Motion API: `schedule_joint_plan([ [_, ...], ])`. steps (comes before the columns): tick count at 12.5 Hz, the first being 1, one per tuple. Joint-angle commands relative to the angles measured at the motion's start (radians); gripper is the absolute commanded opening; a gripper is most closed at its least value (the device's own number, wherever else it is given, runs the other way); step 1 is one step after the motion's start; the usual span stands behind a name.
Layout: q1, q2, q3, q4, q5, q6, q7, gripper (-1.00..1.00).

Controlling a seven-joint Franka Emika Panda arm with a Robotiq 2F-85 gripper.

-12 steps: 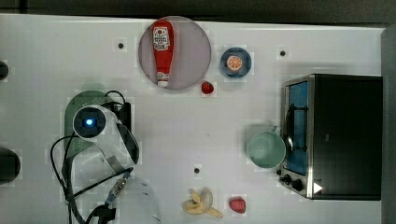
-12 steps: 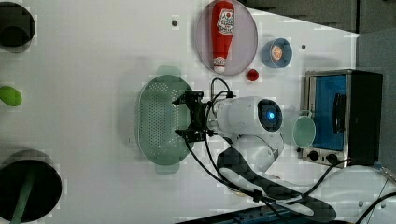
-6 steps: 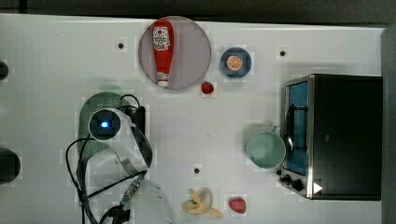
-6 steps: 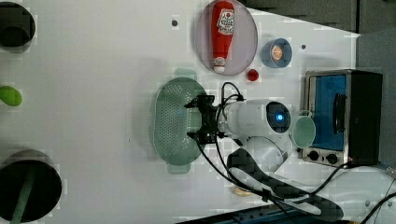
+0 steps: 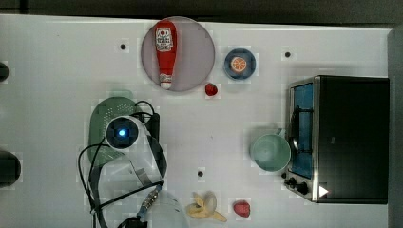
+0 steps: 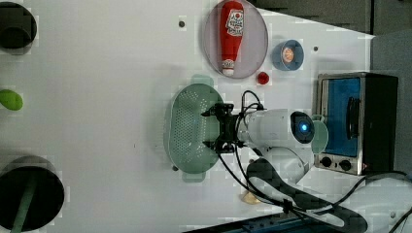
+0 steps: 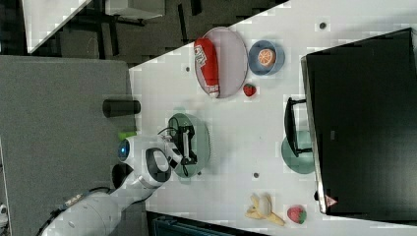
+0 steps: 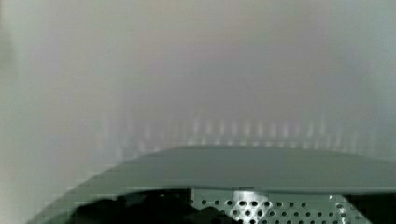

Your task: Drag strainer left to right.

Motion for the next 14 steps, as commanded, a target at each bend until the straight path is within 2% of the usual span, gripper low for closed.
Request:
schedule_joint_plan([
  [1, -0.089, -0.058, -0.046, -0.034, -0.008, -0.017, -0.086, 1.0],
  [7, -0.139, -0.093, -0.151, -0.065, -0.008, -0.016, -0.271, 1.0],
  [14, -0.171, -0.098, -0.313, -0.064, -0.008, 0.009, -0.466, 1.0],
])
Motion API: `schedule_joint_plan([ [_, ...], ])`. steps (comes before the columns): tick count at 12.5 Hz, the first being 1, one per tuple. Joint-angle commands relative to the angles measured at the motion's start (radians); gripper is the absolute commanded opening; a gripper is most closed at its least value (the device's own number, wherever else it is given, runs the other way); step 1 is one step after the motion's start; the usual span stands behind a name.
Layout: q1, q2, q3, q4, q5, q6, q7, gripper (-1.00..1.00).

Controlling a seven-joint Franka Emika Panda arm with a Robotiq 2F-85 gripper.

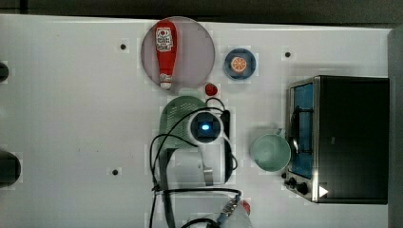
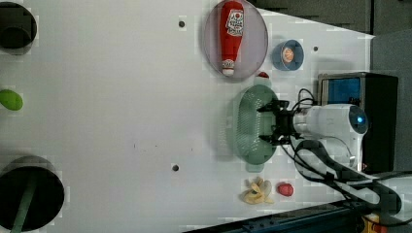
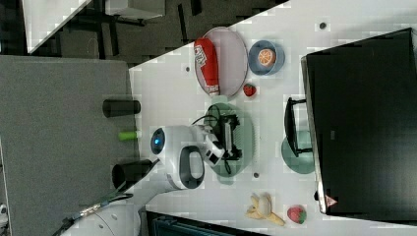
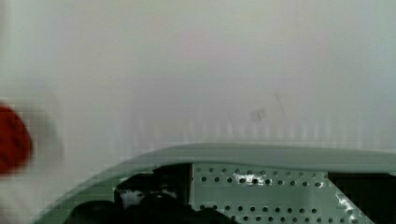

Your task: Drag strainer left to right.

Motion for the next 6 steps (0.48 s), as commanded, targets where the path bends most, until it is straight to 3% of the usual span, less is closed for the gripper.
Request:
schedule_joint_plan([
  [1, -0.045, -0.016, -0.053, 0.007, -0.006, 0.017, -0.127, 1.0],
  [6, -0.058, -0.016, -0.111, 0.01, -0.006, 0.021, -0.139, 1.0],
])
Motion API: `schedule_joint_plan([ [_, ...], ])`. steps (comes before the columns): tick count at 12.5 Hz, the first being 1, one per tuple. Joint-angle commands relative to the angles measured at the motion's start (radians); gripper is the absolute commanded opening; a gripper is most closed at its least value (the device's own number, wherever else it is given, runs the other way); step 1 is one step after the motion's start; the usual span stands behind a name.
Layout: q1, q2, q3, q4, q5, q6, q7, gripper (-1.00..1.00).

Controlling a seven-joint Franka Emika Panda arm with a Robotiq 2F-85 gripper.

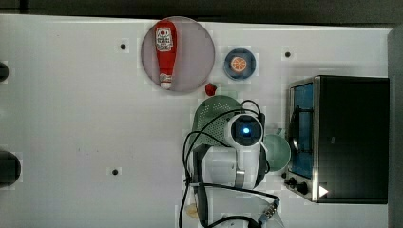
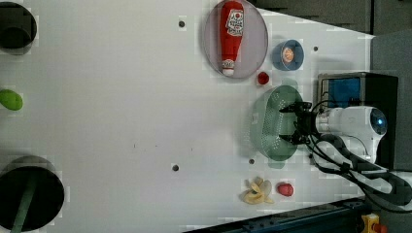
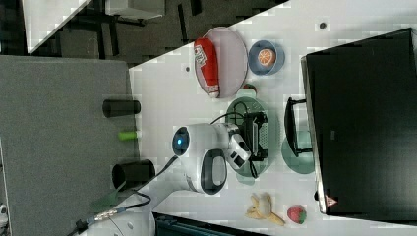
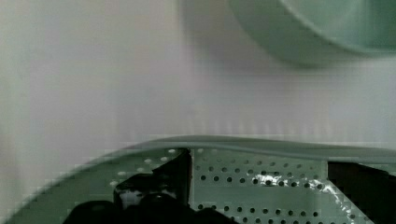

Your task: Drag strainer left to right.

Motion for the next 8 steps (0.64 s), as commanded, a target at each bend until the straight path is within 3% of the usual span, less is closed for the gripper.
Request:
schedule_joint_plan([
  [1, 0.024, -0.03, -0.025, 0.003, -0.005, 0.009, -0.065, 1.0],
  [5, 0.025, -0.059, 0.007, 0.018, -0.005, -0.005, -0.193, 1.0],
  [8, 0.025, -0.177, 0.063, 0.032, -0.004, -0.162, -0.282, 1.0],
])
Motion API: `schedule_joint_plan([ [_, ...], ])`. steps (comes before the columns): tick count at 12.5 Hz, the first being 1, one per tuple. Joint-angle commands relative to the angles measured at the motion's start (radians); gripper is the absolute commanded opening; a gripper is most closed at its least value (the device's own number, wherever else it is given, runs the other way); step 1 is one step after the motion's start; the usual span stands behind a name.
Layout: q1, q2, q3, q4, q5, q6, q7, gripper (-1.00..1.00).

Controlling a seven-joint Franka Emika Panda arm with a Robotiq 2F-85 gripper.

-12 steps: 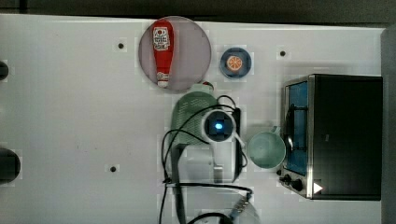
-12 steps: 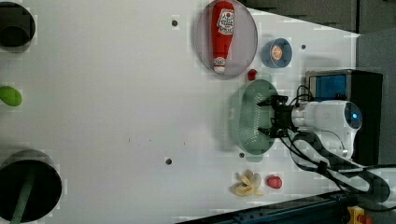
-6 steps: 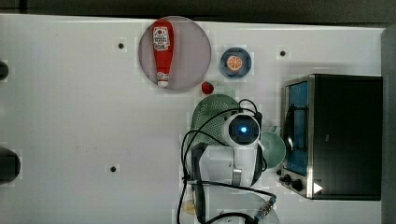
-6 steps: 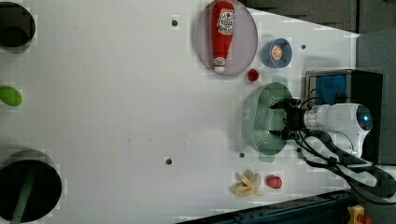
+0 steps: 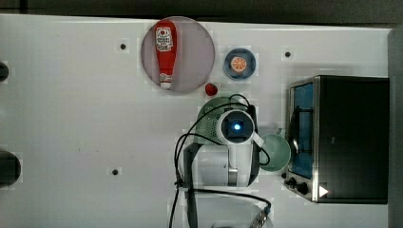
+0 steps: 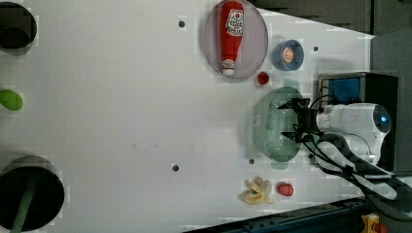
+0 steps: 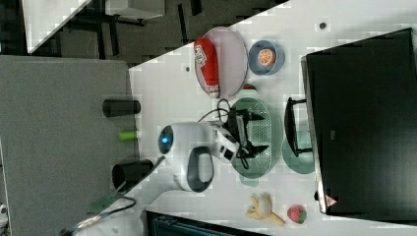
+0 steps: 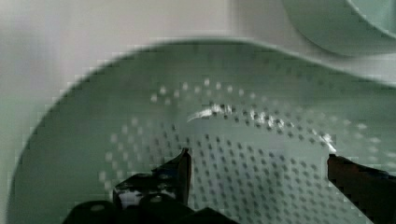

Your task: Drag strainer left to right.

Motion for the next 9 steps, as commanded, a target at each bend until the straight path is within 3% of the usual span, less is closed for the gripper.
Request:
schedule_joint_plan([
  [1, -0.009, -0.153, 0.056, 0.048, 0.004, -0.182, -0.124, 1.0],
  [5, -0.008, -0.339, 0.115, 0.179, 0.028, -0.572, -0.215, 1.0],
  [9, -0.009, -0.521, 0.102, 0.29, 0.183, -0.828, -0.457, 1.0],
])
